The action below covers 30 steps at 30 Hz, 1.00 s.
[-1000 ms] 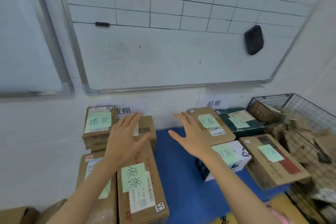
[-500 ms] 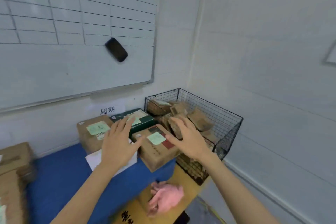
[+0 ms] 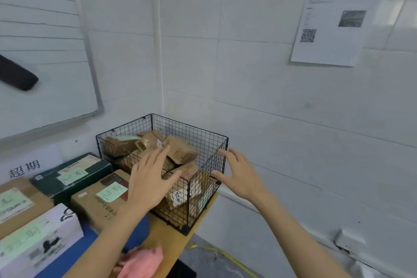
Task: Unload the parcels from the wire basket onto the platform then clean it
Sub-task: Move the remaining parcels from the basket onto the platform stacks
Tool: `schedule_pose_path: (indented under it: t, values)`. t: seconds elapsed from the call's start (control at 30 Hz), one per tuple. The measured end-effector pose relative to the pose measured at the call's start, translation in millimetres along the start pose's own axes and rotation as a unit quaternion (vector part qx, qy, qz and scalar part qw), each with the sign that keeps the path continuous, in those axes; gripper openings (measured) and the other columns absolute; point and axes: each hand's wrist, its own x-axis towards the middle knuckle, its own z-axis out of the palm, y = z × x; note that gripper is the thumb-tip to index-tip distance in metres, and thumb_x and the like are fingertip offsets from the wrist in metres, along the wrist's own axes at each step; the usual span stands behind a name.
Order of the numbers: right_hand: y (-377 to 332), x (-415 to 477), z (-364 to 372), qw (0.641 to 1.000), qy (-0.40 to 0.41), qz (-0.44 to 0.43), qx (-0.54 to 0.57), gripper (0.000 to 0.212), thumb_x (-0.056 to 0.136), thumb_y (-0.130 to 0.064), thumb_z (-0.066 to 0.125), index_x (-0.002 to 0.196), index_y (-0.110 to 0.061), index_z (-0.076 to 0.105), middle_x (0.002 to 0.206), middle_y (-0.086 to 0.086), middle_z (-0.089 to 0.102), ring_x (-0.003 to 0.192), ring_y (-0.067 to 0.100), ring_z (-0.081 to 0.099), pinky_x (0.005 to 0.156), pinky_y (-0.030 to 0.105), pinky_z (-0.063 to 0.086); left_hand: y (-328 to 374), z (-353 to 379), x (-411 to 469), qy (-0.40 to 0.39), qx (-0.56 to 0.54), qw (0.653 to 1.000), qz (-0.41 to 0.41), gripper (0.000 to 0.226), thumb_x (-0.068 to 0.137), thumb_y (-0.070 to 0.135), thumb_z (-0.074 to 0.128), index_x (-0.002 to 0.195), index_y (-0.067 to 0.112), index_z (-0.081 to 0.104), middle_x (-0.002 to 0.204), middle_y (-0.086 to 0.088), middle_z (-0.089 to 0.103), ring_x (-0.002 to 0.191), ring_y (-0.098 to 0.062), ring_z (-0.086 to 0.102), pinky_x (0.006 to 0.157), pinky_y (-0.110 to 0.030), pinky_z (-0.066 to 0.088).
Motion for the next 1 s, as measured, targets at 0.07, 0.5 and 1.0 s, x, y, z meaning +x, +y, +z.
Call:
schedule_pose_path:
  t: [0.07,0.5,1.0]
  values:
    - [19,5,-2,1.000,0.007,0.011,0.003,0.069,0.095,-0.056,0.052,0.154,-0.031,0.027,0.161,0.003,0.023,0.149,0.018,0.016,0.120,0.040,0.022,13,12,15,-0.004,0.000,1.000,0.010,0.090,0.077,0.079,0.017,0.155,0.034,0.020,0.161,0.009,0.023,0.147,-0.015,0.020,0.116,-0.041,0.022]
    - [96,146,1,0.999,-0.022,0.001,-0.033,0.071,0.095,-0.055,0.053,0.155,-0.028,0.026,0.162,0.003,0.021,0.150,0.019,0.014,0.120,0.042,0.023,23,92,156,-0.014,-0.005,1.000,0.004,0.097,0.073,0.085,0.013,0.156,0.034,0.017,0.162,0.007,0.020,0.148,-0.018,0.020,0.119,-0.049,0.017]
    - [101,326,98,0.969,-0.218,-0.116,0.019,0.088,0.084,-0.051,0.072,0.154,-0.035,0.022,0.162,-0.002,0.018,0.148,0.019,0.020,0.120,0.045,0.027,-58,127,242,-0.027,0.032,0.991,-0.124,0.087,0.084,0.079,0.038,0.156,0.035,0.015,0.163,0.008,0.018,0.148,-0.019,0.019,0.118,-0.043,0.020]
